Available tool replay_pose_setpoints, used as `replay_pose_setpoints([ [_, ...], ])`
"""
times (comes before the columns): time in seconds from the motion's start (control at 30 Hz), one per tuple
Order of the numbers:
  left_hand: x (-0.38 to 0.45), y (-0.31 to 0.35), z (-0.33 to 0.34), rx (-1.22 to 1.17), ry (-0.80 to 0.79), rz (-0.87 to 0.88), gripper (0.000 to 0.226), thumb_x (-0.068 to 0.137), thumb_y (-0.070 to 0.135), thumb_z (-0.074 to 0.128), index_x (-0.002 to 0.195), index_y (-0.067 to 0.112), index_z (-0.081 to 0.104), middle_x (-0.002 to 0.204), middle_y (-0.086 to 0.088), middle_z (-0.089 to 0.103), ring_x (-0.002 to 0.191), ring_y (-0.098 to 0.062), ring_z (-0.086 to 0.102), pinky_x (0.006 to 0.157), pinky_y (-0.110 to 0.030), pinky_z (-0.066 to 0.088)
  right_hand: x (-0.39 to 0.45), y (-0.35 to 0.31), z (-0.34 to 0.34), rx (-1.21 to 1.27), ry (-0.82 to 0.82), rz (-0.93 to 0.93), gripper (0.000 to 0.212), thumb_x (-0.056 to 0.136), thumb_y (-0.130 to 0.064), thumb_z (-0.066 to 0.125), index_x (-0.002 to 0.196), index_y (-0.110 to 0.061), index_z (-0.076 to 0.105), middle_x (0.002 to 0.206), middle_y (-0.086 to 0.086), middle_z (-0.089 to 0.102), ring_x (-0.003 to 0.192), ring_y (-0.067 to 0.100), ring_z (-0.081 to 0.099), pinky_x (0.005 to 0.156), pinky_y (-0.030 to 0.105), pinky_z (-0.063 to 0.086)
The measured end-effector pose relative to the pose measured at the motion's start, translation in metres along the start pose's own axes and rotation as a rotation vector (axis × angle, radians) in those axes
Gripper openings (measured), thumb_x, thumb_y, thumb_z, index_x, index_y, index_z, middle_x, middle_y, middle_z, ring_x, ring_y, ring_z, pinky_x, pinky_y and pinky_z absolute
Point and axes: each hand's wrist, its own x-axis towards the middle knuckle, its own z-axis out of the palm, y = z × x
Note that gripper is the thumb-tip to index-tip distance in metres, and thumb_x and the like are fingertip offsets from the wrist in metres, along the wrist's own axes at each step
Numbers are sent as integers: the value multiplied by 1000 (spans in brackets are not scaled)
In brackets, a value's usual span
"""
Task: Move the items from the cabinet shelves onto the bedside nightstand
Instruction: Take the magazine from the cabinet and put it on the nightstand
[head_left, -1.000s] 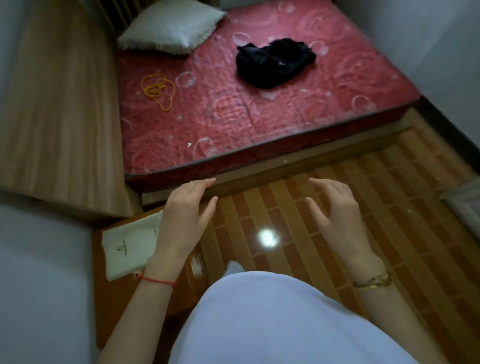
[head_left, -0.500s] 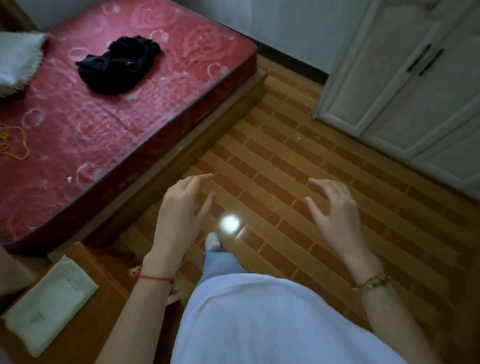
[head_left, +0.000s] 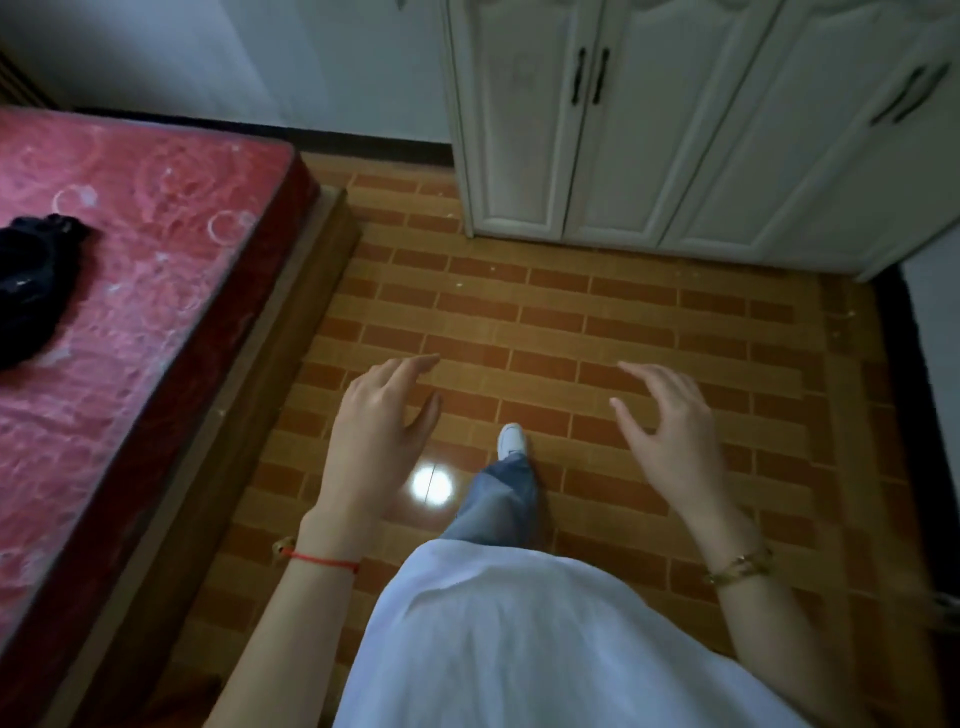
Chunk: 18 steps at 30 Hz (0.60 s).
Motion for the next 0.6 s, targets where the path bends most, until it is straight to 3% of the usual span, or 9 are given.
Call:
replay_pose_setpoints([
  [0.37, 227, 46, 50, -30, 10, 158, 32, 94, 21, 64, 126, 14, 62, 119, -2, 68, 112, -21, 63, 97, -43, 51, 188, 53, -40, -10, 86, 67, 40, 94, -23, 60, 133, -18, 55, 131, 0, 56, 126, 14, 46, 103, 24, 33],
  [0.6, 353, 71, 63, -13, 11, 202, 34, 95, 24, 61, 128, 16, 60, 122, -2, 67, 114, -21, 62, 95, -43, 53, 305, 77, -63, -17, 166, 50, 37, 92, -19, 63, 129, -14, 59, 124, 1, 60, 120, 16, 49, 101, 16, 29],
])
